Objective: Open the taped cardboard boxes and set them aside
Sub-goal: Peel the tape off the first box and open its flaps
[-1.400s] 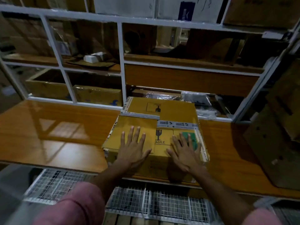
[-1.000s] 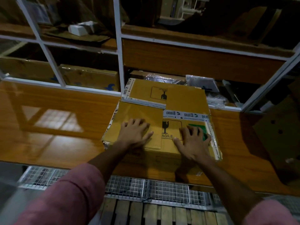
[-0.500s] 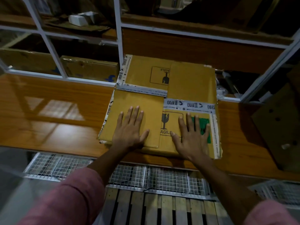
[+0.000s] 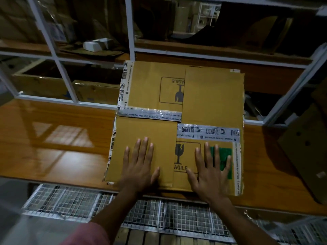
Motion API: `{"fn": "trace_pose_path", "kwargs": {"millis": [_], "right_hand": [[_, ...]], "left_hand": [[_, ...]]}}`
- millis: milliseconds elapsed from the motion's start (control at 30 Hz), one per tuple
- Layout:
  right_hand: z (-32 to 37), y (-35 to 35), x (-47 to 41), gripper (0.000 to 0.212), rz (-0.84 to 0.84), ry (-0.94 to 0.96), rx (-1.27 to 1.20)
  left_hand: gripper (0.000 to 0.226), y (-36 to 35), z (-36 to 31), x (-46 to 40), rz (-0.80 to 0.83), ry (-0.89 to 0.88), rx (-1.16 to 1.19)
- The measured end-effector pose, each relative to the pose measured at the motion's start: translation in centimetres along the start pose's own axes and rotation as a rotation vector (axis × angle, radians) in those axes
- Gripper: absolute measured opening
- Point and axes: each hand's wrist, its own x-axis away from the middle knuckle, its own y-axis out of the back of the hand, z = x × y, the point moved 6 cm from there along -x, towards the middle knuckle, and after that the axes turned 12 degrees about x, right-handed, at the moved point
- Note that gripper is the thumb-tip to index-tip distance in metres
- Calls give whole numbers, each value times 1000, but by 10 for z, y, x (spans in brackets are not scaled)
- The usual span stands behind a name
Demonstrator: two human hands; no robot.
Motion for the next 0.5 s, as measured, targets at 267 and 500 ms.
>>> {"fn": "trace_pose_path", "kwargs": {"millis": [267,500], "right_hand": [[17,-38,-54,83,-79,10,15],[29,-14,-112,68,-280,51,-131]], "left_hand": [[87,-34,32,-52,-73,-42,12],[86,-42,39,-82,-109,-46,14]]}}
